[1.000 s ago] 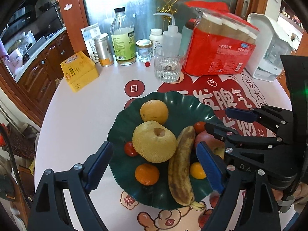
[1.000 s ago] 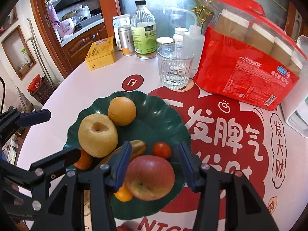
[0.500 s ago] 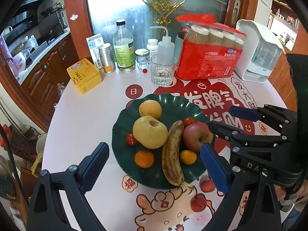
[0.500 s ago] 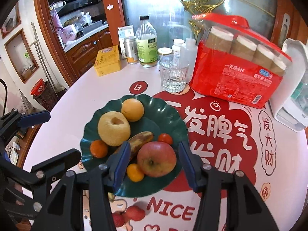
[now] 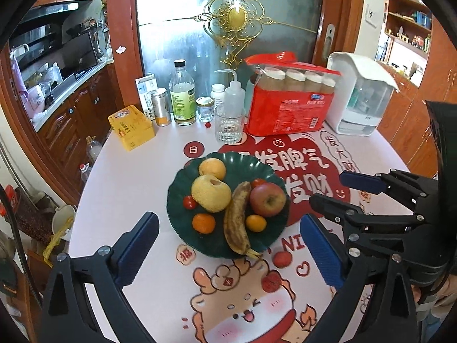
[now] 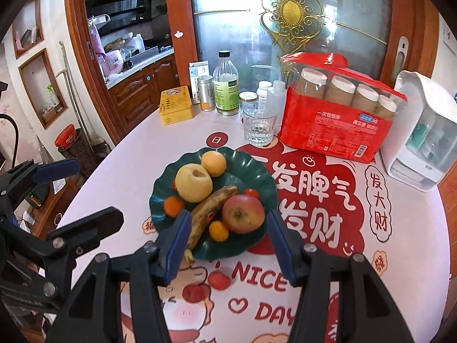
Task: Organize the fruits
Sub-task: 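Move both tools back toward the two small red fruits on the tablecloth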
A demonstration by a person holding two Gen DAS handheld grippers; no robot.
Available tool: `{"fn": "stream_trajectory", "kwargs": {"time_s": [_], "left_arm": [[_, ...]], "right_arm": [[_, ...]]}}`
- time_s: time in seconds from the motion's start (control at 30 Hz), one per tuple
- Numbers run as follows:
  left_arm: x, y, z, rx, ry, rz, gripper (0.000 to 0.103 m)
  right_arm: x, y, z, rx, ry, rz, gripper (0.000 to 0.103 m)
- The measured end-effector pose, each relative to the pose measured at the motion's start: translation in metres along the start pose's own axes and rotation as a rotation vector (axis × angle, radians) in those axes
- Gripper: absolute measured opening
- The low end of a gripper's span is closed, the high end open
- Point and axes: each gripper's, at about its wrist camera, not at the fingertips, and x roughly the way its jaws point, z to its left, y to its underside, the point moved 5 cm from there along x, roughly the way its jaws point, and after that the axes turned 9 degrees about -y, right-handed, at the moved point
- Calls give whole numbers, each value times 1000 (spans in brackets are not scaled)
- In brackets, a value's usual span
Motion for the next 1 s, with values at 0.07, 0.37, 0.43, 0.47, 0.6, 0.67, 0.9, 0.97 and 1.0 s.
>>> {"fn": "stream_trajectory", "kwargs": {"time_s": [0.07, 0.37, 0.43, 0.47, 0.6, 0.67, 0.9, 0.97, 1.0], "left_arm": [[-4, 7, -2, -13, 15, 4, 99], [1, 53, -13, -74, 54, 62, 99], [8, 65, -18, -72, 42, 79, 99], [12, 70, -20, -68, 38, 86, 99], [36, 96, -31, -44, 24, 129, 99], [48, 106, -36, -35, 22, 149, 99], [90, 130, -47, -41, 17, 210, 96], [99, 134, -49, -44, 18, 228, 93], [104, 136, -50, -51, 26, 243, 88]], "right_arm": [[-6, 7, -1, 9, -3, -4, 56], [-24, 42, -13, 39, 30, -20, 56], [-21, 50, -18, 48, 46, -13, 55], [-19, 54, -20, 53, 49, -6, 55], [-3, 72, -30, 79, 65, 40, 55], [5, 79, -34, 88, 67, 59, 55], [39, 98, -42, 107, 56, 126, 55], [49, 103, -44, 118, 40, 143, 55], [53, 104, -45, 122, 33, 147, 55]]}}
